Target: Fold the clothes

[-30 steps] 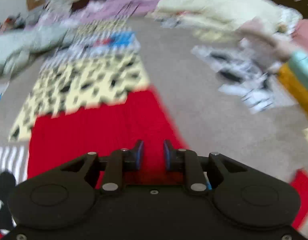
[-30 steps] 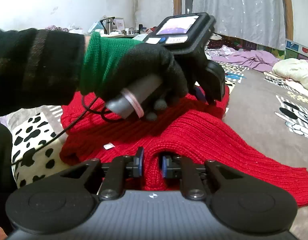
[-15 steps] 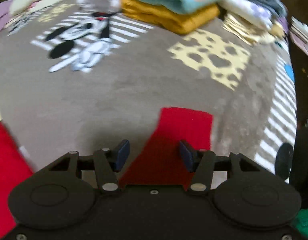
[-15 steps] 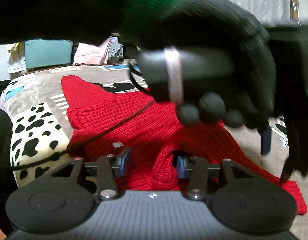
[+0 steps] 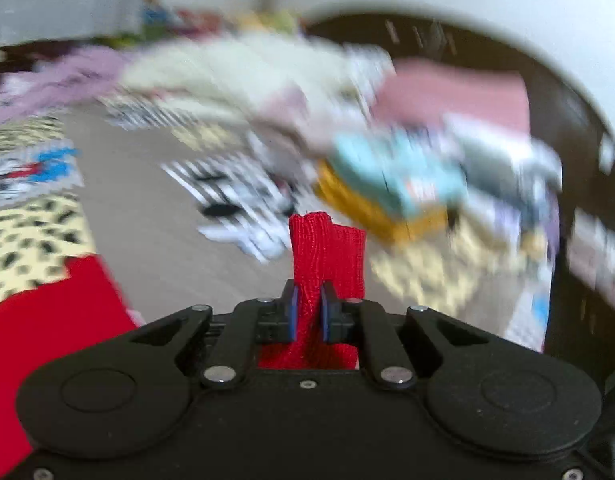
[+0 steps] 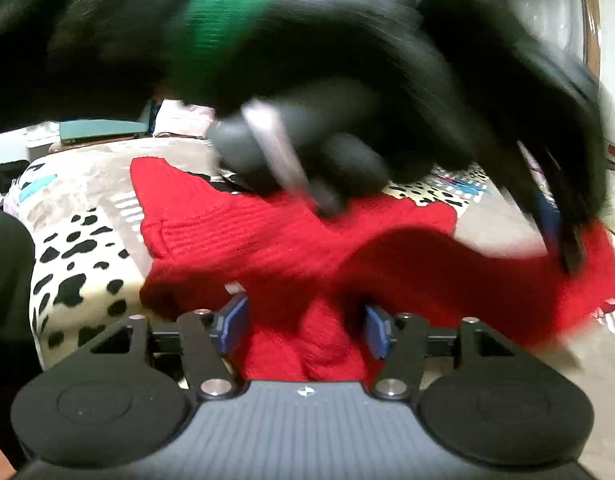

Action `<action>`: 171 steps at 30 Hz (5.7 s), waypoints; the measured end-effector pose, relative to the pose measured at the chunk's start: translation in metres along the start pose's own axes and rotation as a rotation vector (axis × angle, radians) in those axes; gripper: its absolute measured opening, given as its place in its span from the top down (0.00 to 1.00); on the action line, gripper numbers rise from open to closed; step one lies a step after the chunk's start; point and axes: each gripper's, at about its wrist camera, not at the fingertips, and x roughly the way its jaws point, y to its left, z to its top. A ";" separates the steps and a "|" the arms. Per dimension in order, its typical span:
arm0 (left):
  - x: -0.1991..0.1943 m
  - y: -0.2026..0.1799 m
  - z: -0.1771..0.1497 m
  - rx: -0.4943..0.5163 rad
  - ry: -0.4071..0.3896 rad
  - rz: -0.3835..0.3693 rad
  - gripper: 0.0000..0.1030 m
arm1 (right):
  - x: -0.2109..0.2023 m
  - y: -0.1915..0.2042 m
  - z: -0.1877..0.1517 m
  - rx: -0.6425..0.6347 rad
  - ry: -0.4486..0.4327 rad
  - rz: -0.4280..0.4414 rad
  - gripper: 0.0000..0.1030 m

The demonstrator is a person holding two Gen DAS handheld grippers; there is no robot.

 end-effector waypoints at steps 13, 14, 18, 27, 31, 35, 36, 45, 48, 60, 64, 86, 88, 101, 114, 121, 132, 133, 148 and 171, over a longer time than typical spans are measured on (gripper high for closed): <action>-0.116 0.101 -0.064 -0.437 -0.460 0.009 0.92 | -0.024 -0.006 -0.017 -0.011 -0.053 0.019 0.37; -0.120 0.106 -0.068 -0.460 -0.486 -0.001 0.92 | -0.022 -0.005 -0.015 -0.009 -0.053 0.030 0.37; -0.129 0.117 -0.079 -0.501 -0.522 -0.001 0.92 | -0.006 0.006 -0.011 -0.034 0.012 0.112 0.32; -0.094 0.123 -0.056 -0.459 -0.461 -0.025 0.92 | 0.000 -0.010 -0.003 0.076 0.005 0.159 0.29; -0.055 0.126 -0.041 -0.443 -0.388 0.017 0.92 | 0.003 -0.027 -0.004 0.191 -0.002 0.182 0.29; -0.021 0.134 -0.037 -0.470 -0.306 0.097 0.92 | 0.003 -0.041 -0.007 0.287 -0.006 0.192 0.32; -0.014 0.136 -0.037 -0.480 -0.289 0.118 0.92 | 0.002 -0.043 -0.007 0.299 -0.009 0.196 0.34; 0.014 0.144 -0.044 -0.520 -0.204 0.184 0.92 | -0.002 -0.049 -0.009 0.312 -0.008 0.219 0.44; 0.035 0.145 -0.044 -0.479 -0.048 0.287 0.91 | -0.005 -0.046 -0.009 0.293 -0.009 0.222 0.44; -0.020 0.108 -0.052 -0.251 -0.027 0.324 0.76 | -0.032 -0.050 -0.004 0.290 -0.138 0.098 0.57; -0.006 0.085 -0.058 -0.144 0.028 0.240 0.76 | -0.022 -0.040 0.007 0.242 -0.189 0.102 0.60; 0.051 0.087 -0.021 -0.118 0.151 0.431 0.68 | 0.023 -0.043 -0.002 0.337 0.013 0.180 0.66; 0.018 0.091 -0.028 -0.202 0.083 0.464 0.68 | 0.018 -0.043 -0.001 0.345 -0.006 0.185 0.66; -0.231 0.116 -0.162 -0.755 -0.288 0.806 0.62 | -0.012 -0.047 -0.001 0.429 -0.118 0.139 0.64; -0.241 0.118 -0.204 -1.014 -0.235 0.659 0.61 | -0.006 -0.005 0.010 0.310 -0.103 0.186 0.59; -0.230 0.113 -0.213 -1.136 -0.276 0.484 0.62 | 0.006 0.003 0.006 0.282 -0.068 0.210 0.59; -0.199 0.069 -0.179 -0.781 -0.356 0.513 0.92 | 0.005 0.001 0.006 0.310 -0.084 0.226 0.59; -0.196 0.062 -0.174 -0.729 -0.356 0.505 0.93 | 0.004 0.000 0.006 0.314 -0.085 0.227 0.59; -0.108 -0.011 -0.148 -0.058 -0.132 0.402 0.94 | -0.013 -0.048 -0.002 0.568 -0.192 0.224 0.59; -0.108 -0.026 -0.162 0.044 0.035 0.220 0.64 | -0.003 -0.069 -0.010 0.658 -0.207 0.201 0.59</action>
